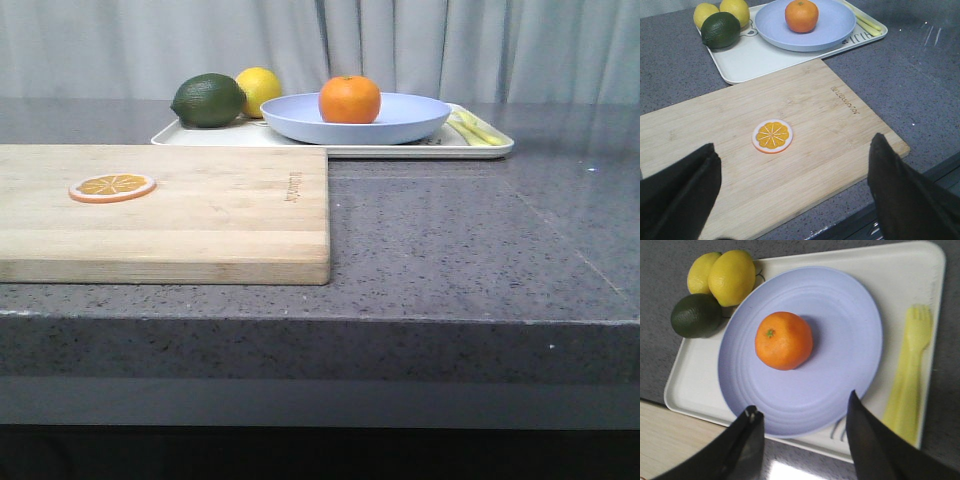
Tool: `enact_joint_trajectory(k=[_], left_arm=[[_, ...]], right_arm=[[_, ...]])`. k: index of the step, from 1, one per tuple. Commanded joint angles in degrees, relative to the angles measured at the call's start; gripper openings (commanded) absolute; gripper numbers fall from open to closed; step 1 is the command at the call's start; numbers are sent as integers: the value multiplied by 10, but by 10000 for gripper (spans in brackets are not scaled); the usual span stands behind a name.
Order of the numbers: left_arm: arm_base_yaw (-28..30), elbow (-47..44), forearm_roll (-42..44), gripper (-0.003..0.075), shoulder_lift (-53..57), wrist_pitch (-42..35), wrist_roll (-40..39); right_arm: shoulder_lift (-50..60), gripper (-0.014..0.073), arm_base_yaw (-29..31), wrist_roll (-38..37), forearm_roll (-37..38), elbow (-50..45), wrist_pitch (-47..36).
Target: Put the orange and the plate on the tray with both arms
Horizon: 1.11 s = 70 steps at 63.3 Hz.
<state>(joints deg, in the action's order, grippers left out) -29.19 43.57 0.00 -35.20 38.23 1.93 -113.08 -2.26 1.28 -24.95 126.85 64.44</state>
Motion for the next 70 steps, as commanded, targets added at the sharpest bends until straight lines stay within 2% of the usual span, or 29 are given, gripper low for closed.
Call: enact_joint_trajectory(k=[1, 7, 16, 36, 44, 60, 70], left_arm=[[1, 17, -4, 589, 0, -51, -4], [1, 17, -4, 589, 0, -51, -4], [1, 17, -4, 589, 0, -51, -4], [1, 17, -5, 589, 0, -51, -4], [1, 17, -6, 589, 0, -51, -4], [1, 17, -6, 589, 0, -51, -4], [1, 17, -6, 589, 0, -51, -4]], right_arm=[[76, 401, -16, 12, 78, 18, 12], [120, 401, -37, 12, 150, 1, 32], [200, 401, -49, 12, 168, -76, 1], [422, 401, -49, 14, 172, -417, -167], [517, 401, -49, 14, 173, -538, -206], [700, 401, -49, 14, 176, -733, -213], [825, 401, -49, 14, 223, -816, -178]])
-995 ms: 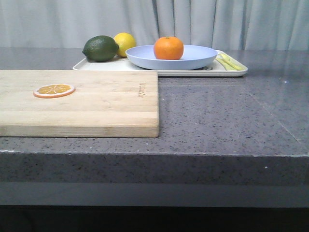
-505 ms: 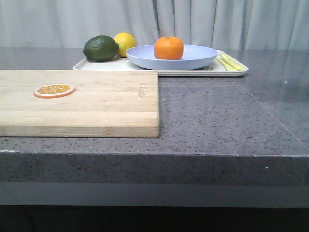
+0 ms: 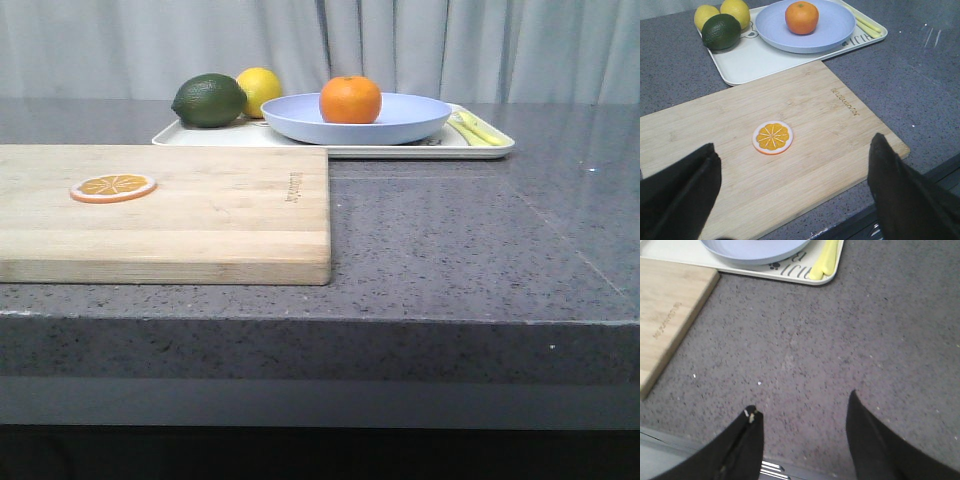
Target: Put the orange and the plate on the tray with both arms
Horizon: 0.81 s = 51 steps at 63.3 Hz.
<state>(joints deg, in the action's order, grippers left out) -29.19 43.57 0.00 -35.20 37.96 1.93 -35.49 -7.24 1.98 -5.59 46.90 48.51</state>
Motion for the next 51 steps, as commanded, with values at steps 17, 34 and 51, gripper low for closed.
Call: enact_joint_trajectory(k=[17, 34, 51], left_arm=[[1, 17, -6, 589, 0, -48, -4], [1, 17, -6, 395, 0, -46, -4], [1, 17, -6, 51, 0, -46, -4]], right_arm=[[177, 395, 0, 5, 45, -82, 34], [189, 268, 0, -1, 45, -88, 46], [189, -34, 0, -1, 45, -88, 47]])
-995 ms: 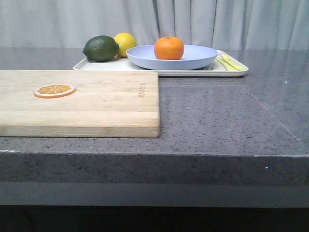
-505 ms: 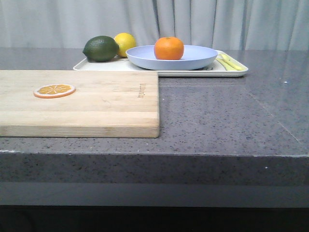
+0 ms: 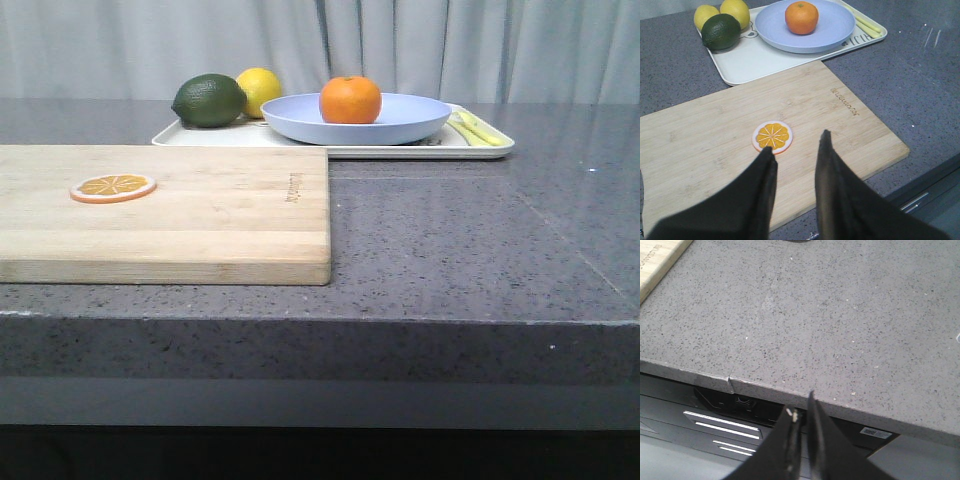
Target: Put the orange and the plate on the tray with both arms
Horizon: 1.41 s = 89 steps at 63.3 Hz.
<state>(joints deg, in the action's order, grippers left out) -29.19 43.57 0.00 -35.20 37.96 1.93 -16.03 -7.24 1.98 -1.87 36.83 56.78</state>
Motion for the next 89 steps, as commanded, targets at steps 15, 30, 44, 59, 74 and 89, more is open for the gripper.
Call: enact_joint_trajectory(k=[15, 30, 44, 59, 74, 89], left_arm=[[1, 17, -6, -20, 0, -46, -4], [1, 17, -6, -20, 0, -46, -4], [9, -7, -6, -20, 21, -65, -4], [118, -118, -7, -20, 112, -114, -4], [236, -285, -23, -20, 237, -263, -4], [273, -391, -62, -20, 326, -365, -4]], right_arm=[[-6, -65, 0, -1, 9, 12, -36], [-6, -65, 0, -1, 9, 12, -36], [-6, -65, 0, -1, 9, 12, -36], [-6, -65, 0, -1, 9, 12, -36], [-6, -65, 0, -1, 9, 12, -36], [-6, -65, 0, -1, 9, 12, -36]])
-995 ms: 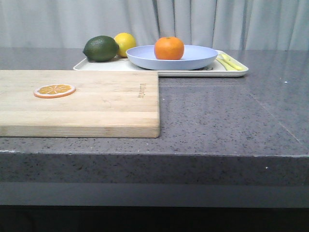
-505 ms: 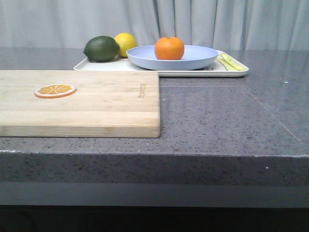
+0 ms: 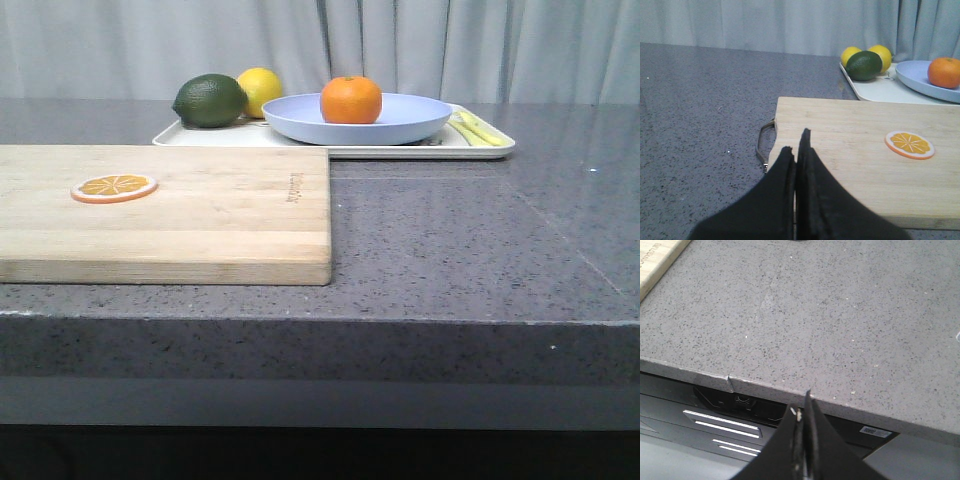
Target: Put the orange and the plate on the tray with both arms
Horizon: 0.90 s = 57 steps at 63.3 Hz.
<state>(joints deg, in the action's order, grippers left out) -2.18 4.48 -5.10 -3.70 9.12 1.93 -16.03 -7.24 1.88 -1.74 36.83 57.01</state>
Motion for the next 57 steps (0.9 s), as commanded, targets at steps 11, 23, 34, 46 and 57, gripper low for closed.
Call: enact_joint_trajectory(k=[11, 23, 34, 46, 57], left_arm=[[0, -14, -11, -20, 36, -76, -4], [-15, -35, -11, -20, 51, -87, -4], [-15, -65, -11, -20, 51, -109, -4], [-15, -65, -11, -20, 51, -103, -4], [-26, -65, -11, -20, 51, -104, -4]], right_arm=[[-6, -65, 0, 0, 8, 12, -38], [-6, -65, 0, 0, 8, 12, -39], [-6, -65, 0, 0, 8, 12, -39], [-6, -65, 0, 0, 8, 12, -38], [-6, -65, 0, 0, 8, 12, -38]])
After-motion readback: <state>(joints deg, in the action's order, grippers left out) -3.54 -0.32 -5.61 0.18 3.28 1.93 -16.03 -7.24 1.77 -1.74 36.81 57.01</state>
